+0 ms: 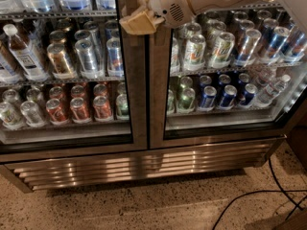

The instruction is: Open left fridge door

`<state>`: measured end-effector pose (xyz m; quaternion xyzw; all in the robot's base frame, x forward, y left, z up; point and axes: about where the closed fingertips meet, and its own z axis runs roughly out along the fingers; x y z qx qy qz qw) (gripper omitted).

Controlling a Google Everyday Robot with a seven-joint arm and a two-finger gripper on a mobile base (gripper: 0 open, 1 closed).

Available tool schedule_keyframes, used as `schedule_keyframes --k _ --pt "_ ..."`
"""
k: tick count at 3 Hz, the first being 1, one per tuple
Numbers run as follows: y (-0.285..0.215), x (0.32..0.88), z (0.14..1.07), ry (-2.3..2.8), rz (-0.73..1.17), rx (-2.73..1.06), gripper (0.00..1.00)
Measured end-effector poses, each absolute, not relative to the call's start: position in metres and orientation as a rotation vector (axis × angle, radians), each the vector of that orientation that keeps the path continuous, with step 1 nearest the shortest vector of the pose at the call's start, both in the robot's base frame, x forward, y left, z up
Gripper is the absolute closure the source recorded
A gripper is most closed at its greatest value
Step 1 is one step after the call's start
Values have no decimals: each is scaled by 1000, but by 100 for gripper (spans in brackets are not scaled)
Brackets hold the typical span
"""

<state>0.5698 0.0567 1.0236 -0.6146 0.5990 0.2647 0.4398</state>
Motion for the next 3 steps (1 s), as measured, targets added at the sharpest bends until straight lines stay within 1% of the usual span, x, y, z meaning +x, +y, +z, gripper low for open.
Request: schedule_keyframes --k 3 --pt "55 569 1023 1468 630 -1558 100"
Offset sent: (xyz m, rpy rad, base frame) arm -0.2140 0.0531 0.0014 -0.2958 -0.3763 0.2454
